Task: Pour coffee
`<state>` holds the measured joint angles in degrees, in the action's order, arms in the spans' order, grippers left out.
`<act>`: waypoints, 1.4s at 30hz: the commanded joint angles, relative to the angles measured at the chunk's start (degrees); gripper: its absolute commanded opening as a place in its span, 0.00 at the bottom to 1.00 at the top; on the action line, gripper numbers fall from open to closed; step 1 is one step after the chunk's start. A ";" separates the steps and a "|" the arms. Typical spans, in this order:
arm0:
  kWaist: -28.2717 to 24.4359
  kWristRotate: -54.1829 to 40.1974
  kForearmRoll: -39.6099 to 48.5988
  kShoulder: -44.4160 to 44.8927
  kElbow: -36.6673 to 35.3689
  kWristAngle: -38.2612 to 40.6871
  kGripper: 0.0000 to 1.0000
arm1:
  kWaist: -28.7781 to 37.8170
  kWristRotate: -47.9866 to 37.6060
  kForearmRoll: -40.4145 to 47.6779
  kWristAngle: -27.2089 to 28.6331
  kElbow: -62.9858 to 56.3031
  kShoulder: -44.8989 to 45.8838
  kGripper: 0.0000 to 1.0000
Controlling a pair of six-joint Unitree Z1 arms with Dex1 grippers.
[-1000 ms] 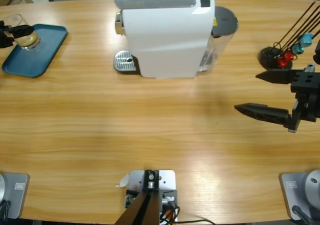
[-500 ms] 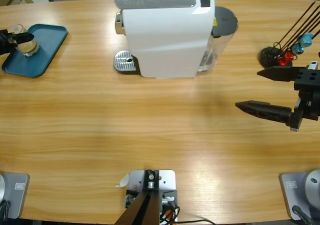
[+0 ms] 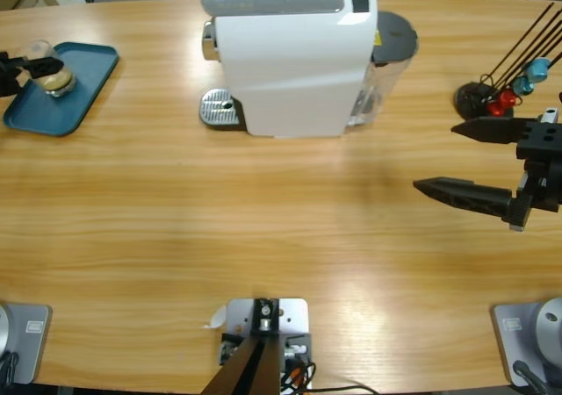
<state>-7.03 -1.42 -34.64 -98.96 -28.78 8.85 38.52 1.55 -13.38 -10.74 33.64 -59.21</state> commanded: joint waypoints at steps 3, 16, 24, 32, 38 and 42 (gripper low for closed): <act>10.32 -0.81 37.17 28.65 -12.49 0.38 0.99 | 0.59 -0.68 0.63 -0.42 -1.74 -0.20 1.00; 43.86 -2.37 56.19 26.10 -17.20 5.69 0.97 | 0.59 0.33 -0.81 -2.50 0.51 -6.60 1.00; 51.05 -6.20 54.03 18.28 -17.47 4.49 0.97 | 0.59 1.06 -1.19 -3.66 0.90 -7.85 1.00; 55.37 -3.13 52.85 24.85 -13.16 -5.24 0.94 | 0.61 2.00 -1.62 -3.24 1.13 -8.71 1.00; 55.37 1.14 43.13 23.69 -8.91 -3.63 0.94 | 0.68 0.64 -1.98 -1.69 1.78 -11.37 1.00; 55.37 1.85 40.83 22.89 -7.87 -3.54 0.94 | 0.68 -0.10 -2.25 -0.88 1.78 -11.45 1.00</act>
<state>47.78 -1.34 10.18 -75.24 -40.00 4.71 38.61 2.54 -14.51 -13.08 34.55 -68.65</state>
